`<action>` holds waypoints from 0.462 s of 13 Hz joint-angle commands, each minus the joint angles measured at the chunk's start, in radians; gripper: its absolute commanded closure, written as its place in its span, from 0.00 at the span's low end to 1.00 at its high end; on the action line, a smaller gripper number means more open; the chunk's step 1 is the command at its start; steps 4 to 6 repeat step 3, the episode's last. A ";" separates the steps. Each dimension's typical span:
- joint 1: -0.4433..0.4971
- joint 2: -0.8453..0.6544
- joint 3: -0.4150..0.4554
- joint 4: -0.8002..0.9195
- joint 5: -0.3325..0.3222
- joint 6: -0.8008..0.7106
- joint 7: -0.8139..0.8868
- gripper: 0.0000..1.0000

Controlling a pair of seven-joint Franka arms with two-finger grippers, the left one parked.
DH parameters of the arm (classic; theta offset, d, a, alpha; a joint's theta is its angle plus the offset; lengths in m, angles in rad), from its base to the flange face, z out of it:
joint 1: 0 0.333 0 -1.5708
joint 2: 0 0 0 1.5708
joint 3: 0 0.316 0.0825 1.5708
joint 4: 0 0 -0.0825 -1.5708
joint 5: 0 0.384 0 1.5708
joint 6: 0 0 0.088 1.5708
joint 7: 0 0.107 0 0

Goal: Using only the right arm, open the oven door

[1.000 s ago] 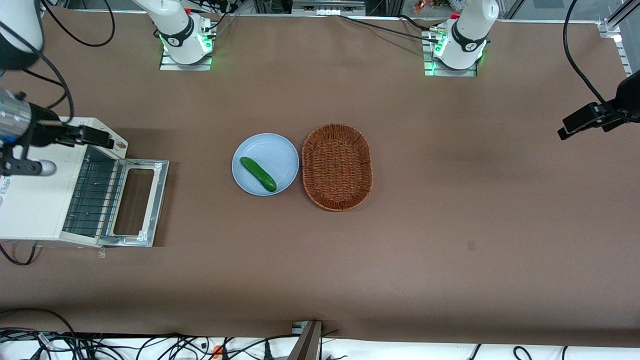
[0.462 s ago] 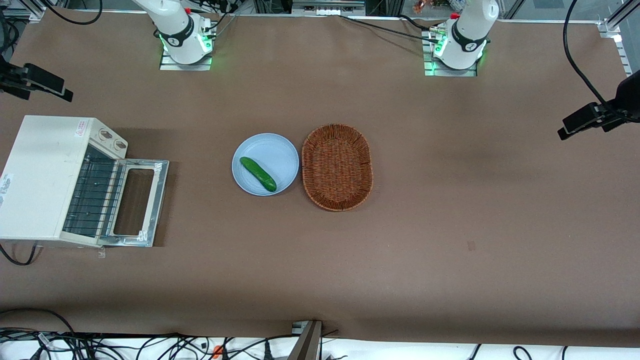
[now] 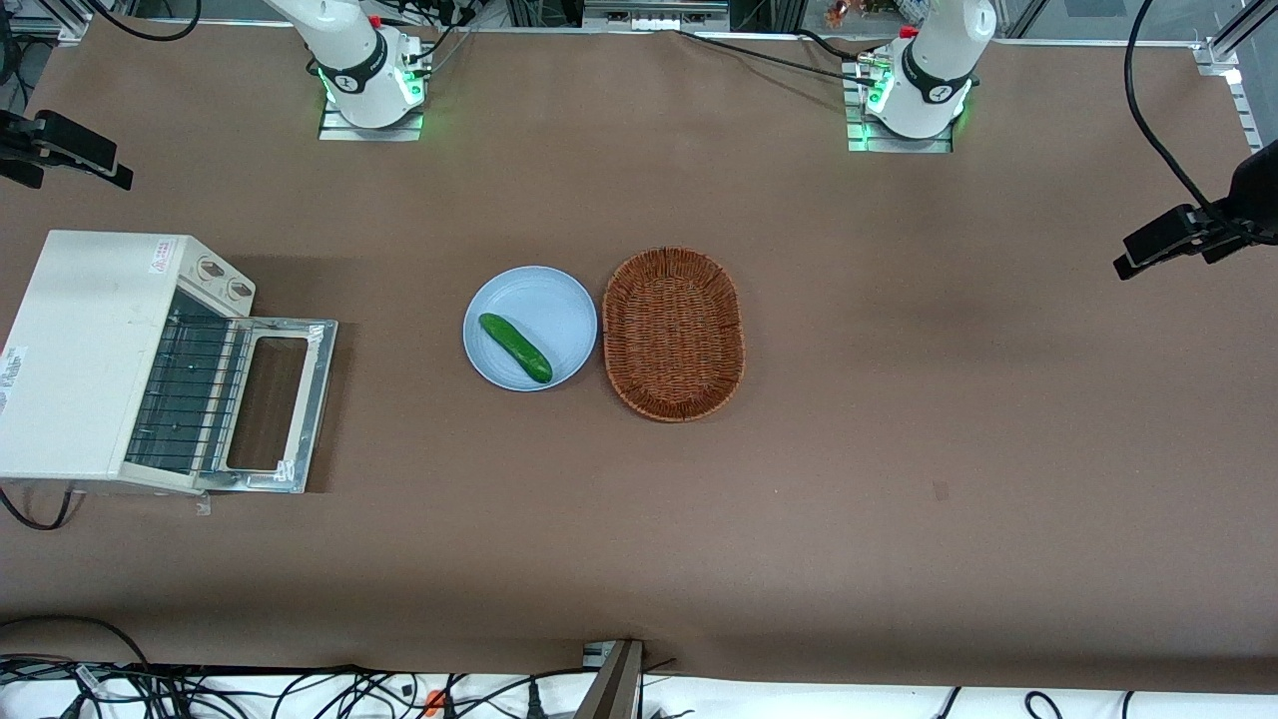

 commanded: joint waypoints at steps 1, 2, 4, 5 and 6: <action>-0.001 0.002 0.004 0.016 -0.014 -0.002 -0.019 0.00; -0.001 0.002 0.004 0.016 -0.016 -0.004 -0.019 0.00; -0.001 0.002 0.004 0.016 -0.017 -0.005 -0.022 0.00; -0.001 0.002 0.004 0.016 -0.017 -0.005 -0.022 0.00; -0.001 0.002 0.004 0.016 -0.017 -0.005 -0.022 0.00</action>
